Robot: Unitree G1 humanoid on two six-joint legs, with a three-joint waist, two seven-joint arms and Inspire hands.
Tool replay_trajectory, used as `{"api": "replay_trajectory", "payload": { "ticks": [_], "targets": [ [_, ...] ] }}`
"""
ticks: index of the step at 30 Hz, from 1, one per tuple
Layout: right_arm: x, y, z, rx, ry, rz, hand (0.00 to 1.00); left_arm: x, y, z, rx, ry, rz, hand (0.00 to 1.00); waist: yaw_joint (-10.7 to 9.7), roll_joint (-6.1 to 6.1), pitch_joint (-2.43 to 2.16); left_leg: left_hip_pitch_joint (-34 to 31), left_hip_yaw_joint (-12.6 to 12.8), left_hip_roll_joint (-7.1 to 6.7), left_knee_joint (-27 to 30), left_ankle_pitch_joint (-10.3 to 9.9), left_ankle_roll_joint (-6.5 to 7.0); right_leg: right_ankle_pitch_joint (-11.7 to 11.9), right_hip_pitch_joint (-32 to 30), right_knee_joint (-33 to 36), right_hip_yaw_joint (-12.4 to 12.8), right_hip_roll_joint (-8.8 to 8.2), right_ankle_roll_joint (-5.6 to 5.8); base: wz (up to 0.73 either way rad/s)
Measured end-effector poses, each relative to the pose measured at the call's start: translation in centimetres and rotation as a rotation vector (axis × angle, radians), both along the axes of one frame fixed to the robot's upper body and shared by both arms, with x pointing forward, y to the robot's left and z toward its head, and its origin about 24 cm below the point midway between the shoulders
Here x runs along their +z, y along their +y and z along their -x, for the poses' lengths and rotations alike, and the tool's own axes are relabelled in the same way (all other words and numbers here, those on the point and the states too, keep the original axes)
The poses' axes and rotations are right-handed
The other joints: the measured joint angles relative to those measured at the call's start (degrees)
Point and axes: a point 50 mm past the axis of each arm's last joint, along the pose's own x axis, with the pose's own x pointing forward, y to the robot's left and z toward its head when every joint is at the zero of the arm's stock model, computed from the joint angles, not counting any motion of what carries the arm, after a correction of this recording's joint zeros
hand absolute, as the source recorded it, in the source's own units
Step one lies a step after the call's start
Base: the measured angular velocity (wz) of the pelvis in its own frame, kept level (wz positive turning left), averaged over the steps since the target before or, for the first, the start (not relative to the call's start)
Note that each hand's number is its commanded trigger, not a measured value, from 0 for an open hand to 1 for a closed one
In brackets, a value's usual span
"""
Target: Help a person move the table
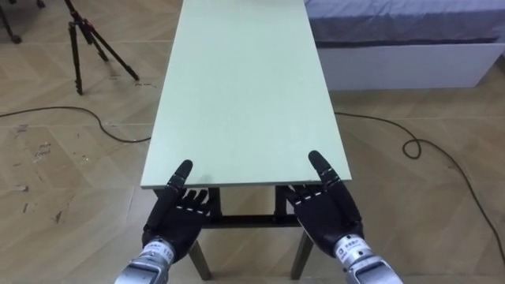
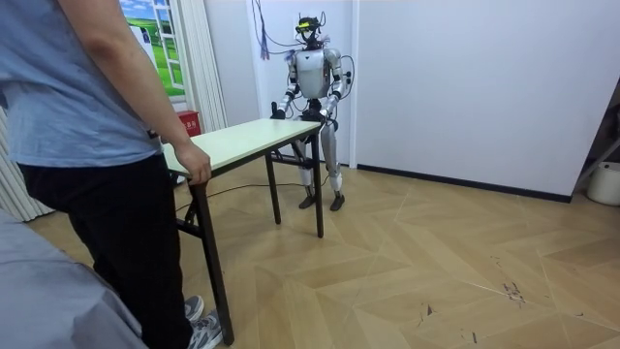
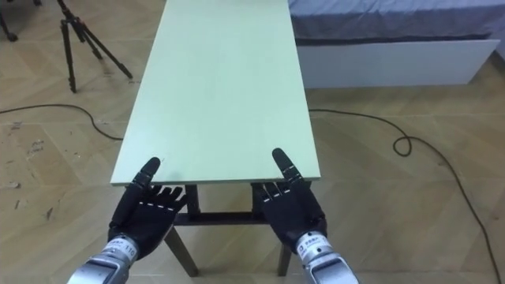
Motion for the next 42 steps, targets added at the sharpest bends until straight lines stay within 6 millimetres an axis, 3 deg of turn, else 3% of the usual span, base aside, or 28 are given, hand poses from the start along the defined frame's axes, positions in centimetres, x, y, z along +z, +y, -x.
{"api": "replay_trajectory", "payload": {
  "ticks": [13,20,28,29,30,31,32,33,38,42],
  "targets": [
    [0.1,0.7,-0.2,-0.030,0.002,-0.027,0.00,-0.5,0.0,-0.5,0.011,0.035,0.000,0.00,-0.1,-0.04,0.03,-0.1,-0.2,0.00,-0.1,0.0,0.00,0.0,0.1,-0.4,0.1,0.02,0.00,0.00],
    [0.1,0.8,-0.4,-0.033,0.001,-0.025,0.00,-1.0,0.0,-0.7,0.010,0.066,-0.005,0.00,0.0,-0.18,0.64,-0.2,-0.2,0.00,-0.1,0.0,0.00,0.0,0.0,-0.5,0.1,0.03,0.00,0.00],
    [0.1,0.8,-0.4,-0.034,0.001,-0.025,0.00,-1.0,0.0,-0.7,0.010,0.066,-0.003,0.00,-0.1,-0.18,0.63,-0.6,-0.2,0.00,-0.1,0.0,0.00,0.0,0.0,-0.6,0.0,0.02,0.01,0.00],
    [0.1,0.8,-0.4,-0.034,0.001,-0.025,0.00,-1.0,-0.1,-0.7,0.009,0.066,-0.003,0.23,-0.1,-0.17,0.63,-0.6,-0.2,0.01,-0.1,0.0,0.00,0.0,0.0,-0.6,0.0,0.01,0.01,0.00],
    [0.1,0.8,-0.4,-0.034,0.001,-0.025,0.19,-1.0,-0.1,-0.7,0.009,0.064,-0.002,0.51,-0.1,-0.15,0.61,-0.6,-0.2,0.01,-0.1,0.0,0.00,0.0,0.0,-0.6,-0.1,0.01,0.01,0.00],
    [0.1,0.7,-0.4,-0.034,0.001,-0.026,0.63,-0.9,-0.1,-0.8,0.009,0.062,-0.002,0.64,-0.1,-0.15,0.61,-0.6,-0.2,0.01,-0.1,0.0,0.00,0.0,0.0,-0.6,-0.1,0.00,0.01,0.00],
    [0.1,0.7,-0.4,-0.036,0.001,-0.029,1.00,-0.9,-0.1,-0.9,0.008,0.057,-0.001,0.87,0.0,-0.15,0.60,-0.7,-0.2,0.02,-0.1,0.0,0.00,0.0,0.0,-0.6,-0.1,0.00,0.01,0.00],
    [0.2,0.8,-0.5,-0.037,-0.001,-0.034,1.00,-0.7,-0.2,-1.1,0.006,0.051,-0.001,1.00,0.0,-0.13,0.59,-0.7,-0.2,0.03,-0.1,0.0,0.00,0.0,0.0,-0.5,-0.1,0.00,0.01,0.00],
    [0.2,0.8,-0.7,-0.041,0.009,-0.026,1.00,0.7,-0.5,-2.4,0.002,-0.018,0.004,1.00,0.0,0.02,0.50,-0.7,-0.1,0.02,0.0,0.0,0.00,0.0,0.0,-0.4,-0.3,-0.03,0.00,0.02],
    [-0.6,0.3,-0.4,-0.070,0.092,0.013,1.00,1.3,-1.3,-2.9,-0.004,-0.056,0.023,1.00,1.3,0.08,0.47,-1.0,-0.1,0.01,0.0,0.0,0.00,0.0,-0.4,-0.4,-0.9,-0.16,0.01,0.05]
  ]
}}
